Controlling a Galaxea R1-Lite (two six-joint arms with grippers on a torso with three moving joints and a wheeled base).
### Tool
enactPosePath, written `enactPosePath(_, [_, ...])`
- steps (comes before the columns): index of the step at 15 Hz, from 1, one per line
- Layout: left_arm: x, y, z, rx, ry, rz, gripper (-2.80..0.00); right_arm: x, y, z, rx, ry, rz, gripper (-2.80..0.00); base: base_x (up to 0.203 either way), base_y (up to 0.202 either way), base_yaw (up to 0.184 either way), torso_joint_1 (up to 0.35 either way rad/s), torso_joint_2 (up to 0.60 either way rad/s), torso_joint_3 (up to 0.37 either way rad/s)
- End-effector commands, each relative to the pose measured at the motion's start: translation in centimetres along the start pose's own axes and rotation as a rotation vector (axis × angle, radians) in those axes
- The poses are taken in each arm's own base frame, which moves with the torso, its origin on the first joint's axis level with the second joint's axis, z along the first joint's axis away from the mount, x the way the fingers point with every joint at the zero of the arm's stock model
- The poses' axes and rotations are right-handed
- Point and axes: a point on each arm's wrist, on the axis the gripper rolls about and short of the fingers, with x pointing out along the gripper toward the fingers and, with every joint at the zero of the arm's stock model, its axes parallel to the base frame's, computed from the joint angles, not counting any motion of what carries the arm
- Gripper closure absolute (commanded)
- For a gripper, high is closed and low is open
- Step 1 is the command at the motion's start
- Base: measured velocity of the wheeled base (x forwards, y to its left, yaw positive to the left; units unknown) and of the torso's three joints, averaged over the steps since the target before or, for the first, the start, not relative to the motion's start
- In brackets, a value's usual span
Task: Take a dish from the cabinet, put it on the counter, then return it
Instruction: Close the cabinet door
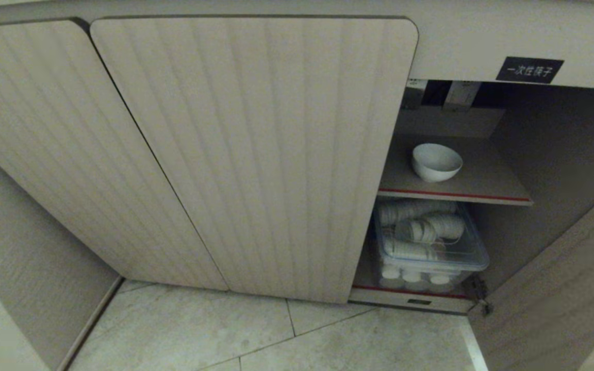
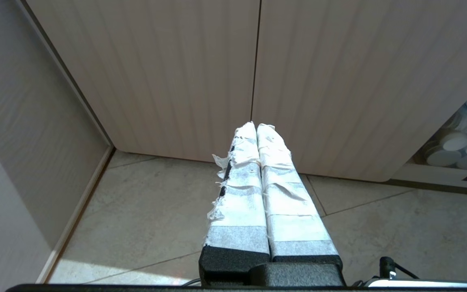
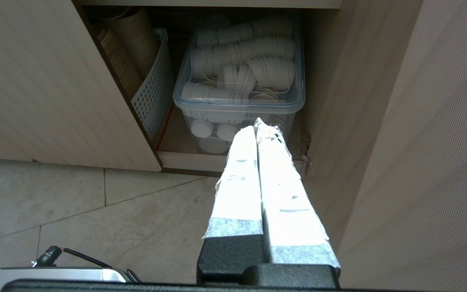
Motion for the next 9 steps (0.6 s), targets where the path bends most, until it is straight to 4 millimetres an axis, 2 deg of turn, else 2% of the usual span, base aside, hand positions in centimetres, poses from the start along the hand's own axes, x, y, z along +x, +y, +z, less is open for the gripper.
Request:
enactPosePath(1, [-0.01, 0.00, 0.05, -0.001, -0.003, 0.000, 0.00, 0.01, 0.00, 0.00, 0.001, 0.001, 0.000, 0.00, 0.000, 0.000, 0.000, 0.000, 0.00, 0.000])
enactPosePath(9, [-0.01, -0.01, 0.05, -0.001, -0.003, -0.001, 0.00, 0.01, 0.00, 0.00, 0.001, 0.001, 0.000, 0.00, 0.000, 0.000, 0.000, 0.000, 0.00, 0.000])
